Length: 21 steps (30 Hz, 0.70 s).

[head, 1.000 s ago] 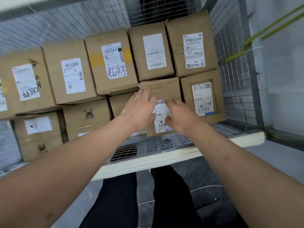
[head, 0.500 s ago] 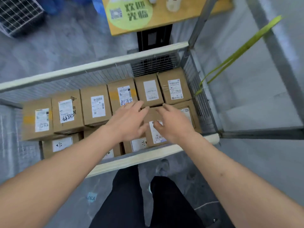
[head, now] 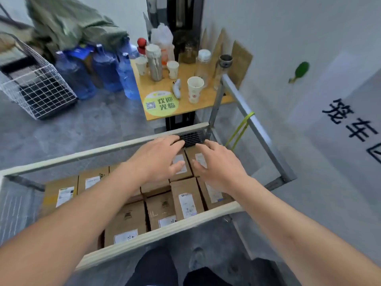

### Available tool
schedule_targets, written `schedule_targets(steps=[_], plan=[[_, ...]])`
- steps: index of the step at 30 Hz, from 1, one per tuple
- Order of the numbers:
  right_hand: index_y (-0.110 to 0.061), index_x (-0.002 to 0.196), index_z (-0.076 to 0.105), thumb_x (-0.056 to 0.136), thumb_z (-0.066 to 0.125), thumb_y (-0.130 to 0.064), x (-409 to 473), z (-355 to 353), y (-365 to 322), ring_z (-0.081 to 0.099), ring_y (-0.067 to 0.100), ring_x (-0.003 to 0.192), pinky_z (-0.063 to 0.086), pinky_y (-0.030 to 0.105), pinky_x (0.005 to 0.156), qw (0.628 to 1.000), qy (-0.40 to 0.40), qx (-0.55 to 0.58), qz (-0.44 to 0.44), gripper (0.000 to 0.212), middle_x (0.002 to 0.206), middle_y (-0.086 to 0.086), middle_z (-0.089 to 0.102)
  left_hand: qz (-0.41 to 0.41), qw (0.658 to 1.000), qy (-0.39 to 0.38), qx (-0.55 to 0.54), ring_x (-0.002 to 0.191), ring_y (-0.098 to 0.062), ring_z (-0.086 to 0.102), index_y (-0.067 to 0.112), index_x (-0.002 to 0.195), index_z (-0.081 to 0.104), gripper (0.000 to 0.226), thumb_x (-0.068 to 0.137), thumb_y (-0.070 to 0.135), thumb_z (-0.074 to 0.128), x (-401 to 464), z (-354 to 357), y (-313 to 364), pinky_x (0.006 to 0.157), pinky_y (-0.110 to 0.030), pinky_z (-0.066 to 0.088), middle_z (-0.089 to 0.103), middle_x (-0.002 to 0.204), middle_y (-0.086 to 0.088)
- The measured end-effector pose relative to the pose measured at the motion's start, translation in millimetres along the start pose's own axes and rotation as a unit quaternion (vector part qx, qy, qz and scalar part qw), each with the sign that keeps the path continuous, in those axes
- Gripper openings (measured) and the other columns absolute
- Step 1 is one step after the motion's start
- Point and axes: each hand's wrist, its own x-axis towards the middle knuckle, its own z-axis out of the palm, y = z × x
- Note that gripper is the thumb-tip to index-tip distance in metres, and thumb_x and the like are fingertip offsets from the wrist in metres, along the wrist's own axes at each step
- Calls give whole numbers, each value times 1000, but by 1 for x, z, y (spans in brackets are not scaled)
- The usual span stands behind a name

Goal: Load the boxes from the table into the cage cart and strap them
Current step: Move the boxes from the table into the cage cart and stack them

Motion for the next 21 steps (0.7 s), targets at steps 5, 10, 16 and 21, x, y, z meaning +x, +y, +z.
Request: schedule_targets(steps=[5, 10, 16, 21], plan=[[-21, 145, 51, 106, 42, -50, -33, -55, -16, 48, 26, 134, 44, 41, 105, 996, 64, 3, 57, 49, 146, 5, 52, 65, 997, 39, -8, 154, -14, 26, 25, 164, 26, 70, 104, 56, 46, -4, -53, 10, 117, -37, 38, 24, 169, 8], [-26, 150, 48, 105, 41, -55, -57, -84, -33, 47, 26, 137, 42, 41, 107, 982, 126, 8, 143, 54, 153, 5, 47, 168, 984, 63, -10, 150, -17, 35, 24, 163, 28, 70, 104, 55, 47, 8, -96, 12, 117, -39, 40, 28, 167, 8], [-29, 155, 44, 105, 42, -55, -100, -100, -53, 39, 26, 147, 36, 41, 116, 947, 186, 21, 263, 57, 163, 5, 38, 292, 954, 68, 2, 147, -17, 38, 24, 164, 26, 68, 105, 51, 48, 9, -139, 38, 116, -35, 40, 28, 167, 8], [-32, 156, 40, 103, 41, -58, -163, -101, -63, 32, 23, 151, 33, 42, 119, 902, 224, 36, 367, 59, 167, 2, 31, 399, 915, 62, 6, 146, -17, 40, 24, 163, 28, 68, 104, 51, 50, 0, -153, 83, 117, -38, 42, 31, 165, 6]])
